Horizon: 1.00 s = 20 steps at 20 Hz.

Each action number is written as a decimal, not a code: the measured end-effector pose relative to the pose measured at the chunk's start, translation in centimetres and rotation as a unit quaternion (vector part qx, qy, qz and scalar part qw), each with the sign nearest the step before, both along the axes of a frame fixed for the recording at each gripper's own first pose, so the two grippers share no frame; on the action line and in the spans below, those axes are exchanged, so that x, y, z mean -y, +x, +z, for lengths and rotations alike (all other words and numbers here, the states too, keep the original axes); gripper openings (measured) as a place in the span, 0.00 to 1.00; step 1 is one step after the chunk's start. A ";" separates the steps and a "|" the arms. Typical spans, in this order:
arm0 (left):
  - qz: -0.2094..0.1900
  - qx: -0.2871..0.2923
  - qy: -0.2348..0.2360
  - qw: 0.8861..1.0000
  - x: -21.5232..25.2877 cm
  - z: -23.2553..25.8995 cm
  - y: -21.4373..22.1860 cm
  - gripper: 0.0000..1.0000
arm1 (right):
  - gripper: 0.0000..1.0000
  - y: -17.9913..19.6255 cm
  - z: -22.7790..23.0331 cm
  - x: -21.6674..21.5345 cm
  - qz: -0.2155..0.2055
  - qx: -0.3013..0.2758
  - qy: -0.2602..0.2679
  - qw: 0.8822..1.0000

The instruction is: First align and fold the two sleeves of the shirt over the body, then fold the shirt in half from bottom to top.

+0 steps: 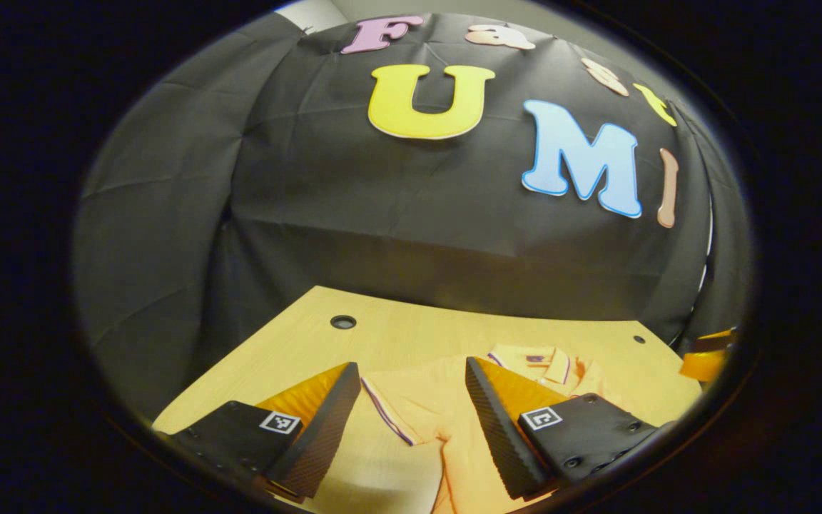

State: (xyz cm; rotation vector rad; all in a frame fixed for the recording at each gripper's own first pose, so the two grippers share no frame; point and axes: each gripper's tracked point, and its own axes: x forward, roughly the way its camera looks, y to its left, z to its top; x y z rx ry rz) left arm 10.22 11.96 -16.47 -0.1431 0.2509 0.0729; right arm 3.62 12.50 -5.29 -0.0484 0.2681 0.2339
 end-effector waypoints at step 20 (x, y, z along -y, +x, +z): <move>0.020 -0.147 0.029 0.988 -4.2 -14.6 10.0 0.97 | 0.92 -8.9 2.1 3.9 -0.069 -0.004 0.050 0.996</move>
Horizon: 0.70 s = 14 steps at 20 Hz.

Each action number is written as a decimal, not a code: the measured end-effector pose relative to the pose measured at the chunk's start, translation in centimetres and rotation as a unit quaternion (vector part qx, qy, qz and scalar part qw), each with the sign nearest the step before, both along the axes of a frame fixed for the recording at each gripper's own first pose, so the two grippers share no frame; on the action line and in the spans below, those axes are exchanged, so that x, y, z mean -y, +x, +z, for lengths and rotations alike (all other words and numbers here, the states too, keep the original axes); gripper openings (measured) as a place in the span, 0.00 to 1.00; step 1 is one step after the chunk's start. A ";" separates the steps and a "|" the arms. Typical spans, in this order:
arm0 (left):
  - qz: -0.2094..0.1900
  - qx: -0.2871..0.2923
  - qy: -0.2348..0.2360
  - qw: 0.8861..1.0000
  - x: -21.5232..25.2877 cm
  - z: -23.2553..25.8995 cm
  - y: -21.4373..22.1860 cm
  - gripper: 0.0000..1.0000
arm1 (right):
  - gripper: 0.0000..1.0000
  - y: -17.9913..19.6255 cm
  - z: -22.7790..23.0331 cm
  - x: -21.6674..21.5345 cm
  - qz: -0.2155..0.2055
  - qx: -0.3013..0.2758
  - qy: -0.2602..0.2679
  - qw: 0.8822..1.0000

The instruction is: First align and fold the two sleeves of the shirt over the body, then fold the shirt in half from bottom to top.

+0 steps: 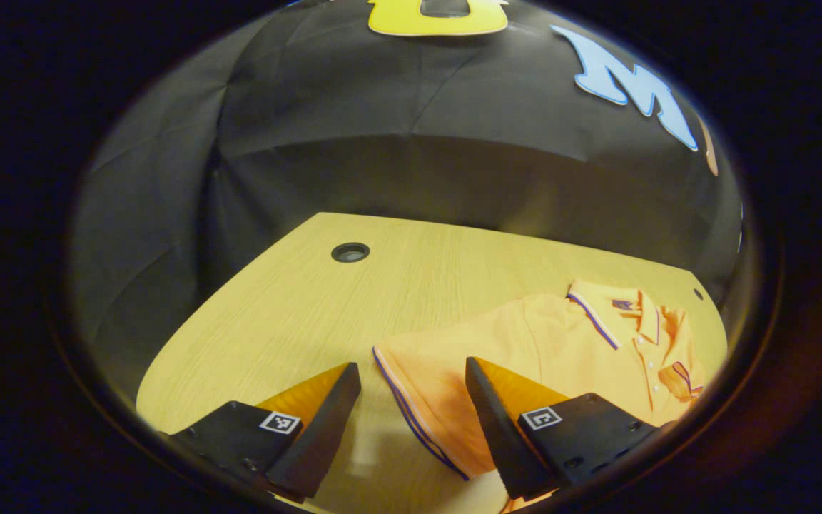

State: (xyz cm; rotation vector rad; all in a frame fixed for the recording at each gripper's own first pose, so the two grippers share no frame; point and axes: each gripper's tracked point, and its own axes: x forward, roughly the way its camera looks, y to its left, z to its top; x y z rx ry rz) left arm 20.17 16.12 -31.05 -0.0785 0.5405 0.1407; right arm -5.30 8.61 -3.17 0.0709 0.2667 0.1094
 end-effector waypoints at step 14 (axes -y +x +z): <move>-0.022 -0.026 0.025 0.999 1.8 -1.6 1.5 0.36 | 0.92 0.7 -1.4 -0.9 0.008 -0.022 0.025 0.999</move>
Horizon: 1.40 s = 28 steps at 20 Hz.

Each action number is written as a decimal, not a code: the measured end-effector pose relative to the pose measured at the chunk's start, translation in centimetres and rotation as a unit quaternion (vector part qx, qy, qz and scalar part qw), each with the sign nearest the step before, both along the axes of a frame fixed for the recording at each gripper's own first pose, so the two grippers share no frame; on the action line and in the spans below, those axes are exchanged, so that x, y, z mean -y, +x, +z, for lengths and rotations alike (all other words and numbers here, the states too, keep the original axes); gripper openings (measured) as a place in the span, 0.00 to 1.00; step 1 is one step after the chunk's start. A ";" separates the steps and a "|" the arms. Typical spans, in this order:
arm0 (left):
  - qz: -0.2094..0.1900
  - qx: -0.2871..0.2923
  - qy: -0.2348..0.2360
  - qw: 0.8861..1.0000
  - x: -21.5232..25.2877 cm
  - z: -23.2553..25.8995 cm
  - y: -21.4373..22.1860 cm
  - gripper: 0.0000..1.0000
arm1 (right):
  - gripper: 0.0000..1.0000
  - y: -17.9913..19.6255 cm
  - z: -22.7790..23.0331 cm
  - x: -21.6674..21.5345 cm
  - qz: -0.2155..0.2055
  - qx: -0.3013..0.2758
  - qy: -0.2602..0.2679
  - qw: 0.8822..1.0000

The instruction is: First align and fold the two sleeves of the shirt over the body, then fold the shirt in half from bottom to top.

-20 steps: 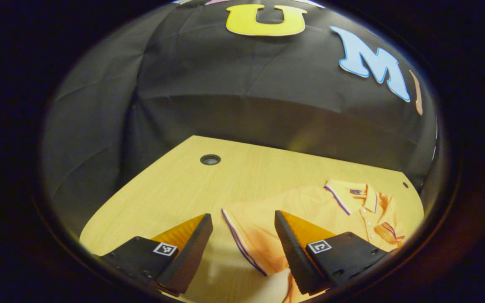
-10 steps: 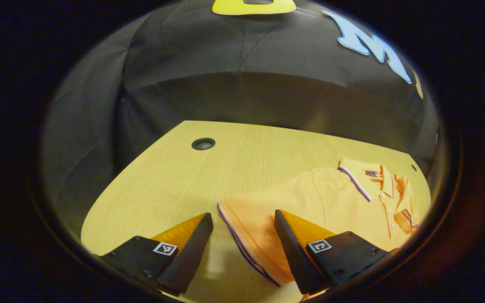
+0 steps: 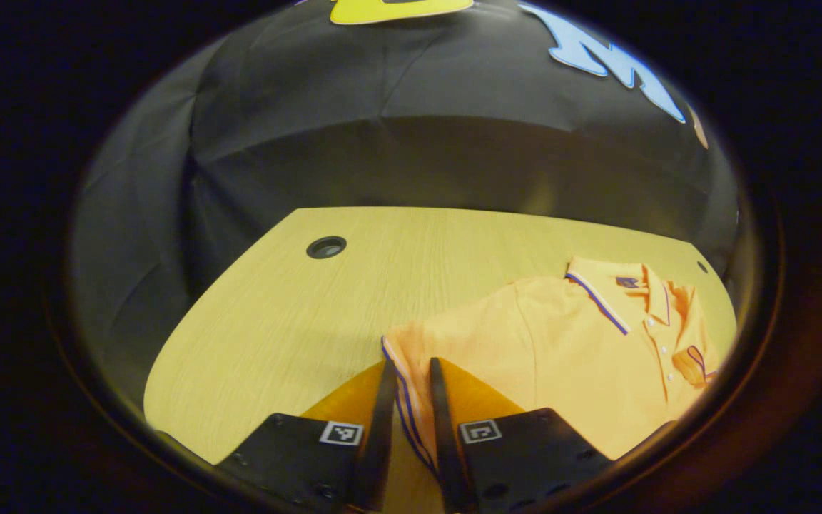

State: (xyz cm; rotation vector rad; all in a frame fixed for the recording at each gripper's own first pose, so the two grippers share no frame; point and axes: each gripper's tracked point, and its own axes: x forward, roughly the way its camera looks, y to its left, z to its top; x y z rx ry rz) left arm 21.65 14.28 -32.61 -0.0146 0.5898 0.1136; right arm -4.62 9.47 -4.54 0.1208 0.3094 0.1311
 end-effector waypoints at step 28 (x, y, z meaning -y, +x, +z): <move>-0.150 0.032 0.094 0.984 13.7 5.0 0.1 0.07 | 0.92 -1.7 -3.0 3.1 -0.046 -0.014 0.030 0.998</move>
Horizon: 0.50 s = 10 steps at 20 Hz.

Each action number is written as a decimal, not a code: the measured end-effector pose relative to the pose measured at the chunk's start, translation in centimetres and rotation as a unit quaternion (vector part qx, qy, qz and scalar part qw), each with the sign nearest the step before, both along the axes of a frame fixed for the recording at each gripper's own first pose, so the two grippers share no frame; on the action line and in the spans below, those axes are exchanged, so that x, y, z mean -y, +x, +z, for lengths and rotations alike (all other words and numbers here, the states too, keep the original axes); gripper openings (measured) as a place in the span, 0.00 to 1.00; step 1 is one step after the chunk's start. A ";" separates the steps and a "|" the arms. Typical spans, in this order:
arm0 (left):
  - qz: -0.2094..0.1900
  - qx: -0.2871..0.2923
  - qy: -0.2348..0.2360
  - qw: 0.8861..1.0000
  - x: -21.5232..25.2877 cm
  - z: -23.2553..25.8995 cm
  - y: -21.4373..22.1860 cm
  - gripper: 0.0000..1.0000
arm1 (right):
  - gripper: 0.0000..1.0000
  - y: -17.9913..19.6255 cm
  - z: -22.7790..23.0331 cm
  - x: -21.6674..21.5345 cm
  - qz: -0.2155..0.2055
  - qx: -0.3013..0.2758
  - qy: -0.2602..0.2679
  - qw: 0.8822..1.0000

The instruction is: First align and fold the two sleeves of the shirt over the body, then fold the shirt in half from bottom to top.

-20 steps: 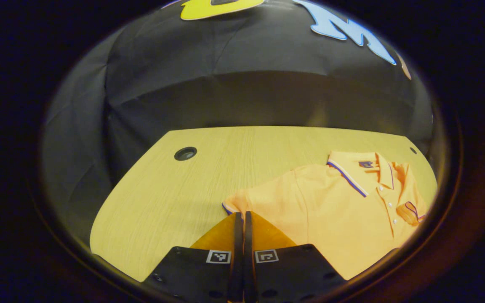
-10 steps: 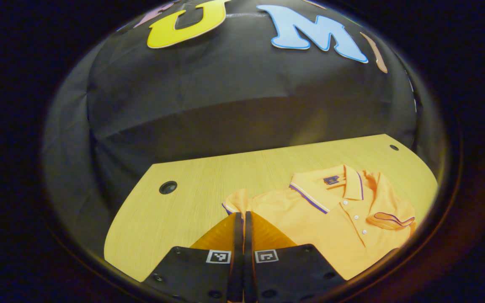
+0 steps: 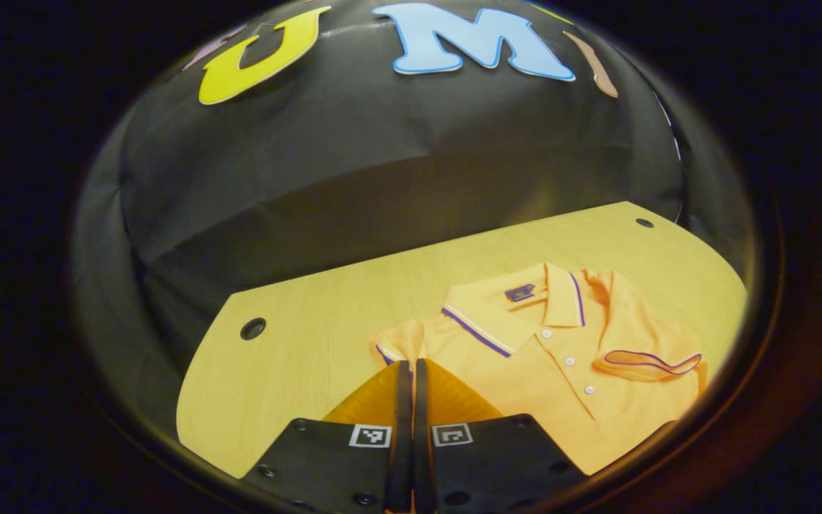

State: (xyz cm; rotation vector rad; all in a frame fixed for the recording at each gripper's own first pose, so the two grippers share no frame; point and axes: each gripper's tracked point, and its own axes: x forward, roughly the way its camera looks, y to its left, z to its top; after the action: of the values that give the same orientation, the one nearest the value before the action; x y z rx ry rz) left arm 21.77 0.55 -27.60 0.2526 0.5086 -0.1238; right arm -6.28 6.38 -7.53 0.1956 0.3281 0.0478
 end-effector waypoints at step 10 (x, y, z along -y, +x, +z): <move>-0.017 -0.016 -0.014 1.000 3.3 0.5 -2.4 0.57 | 0.92 -0.9 -0.2 2.2 0.009 0.008 -0.004 1.000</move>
State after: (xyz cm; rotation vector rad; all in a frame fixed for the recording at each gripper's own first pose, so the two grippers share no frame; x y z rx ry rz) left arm 19.37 -2.79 -27.07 0.2319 0.5347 -0.1684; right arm -7.16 4.21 -7.71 0.1835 0.3148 0.0657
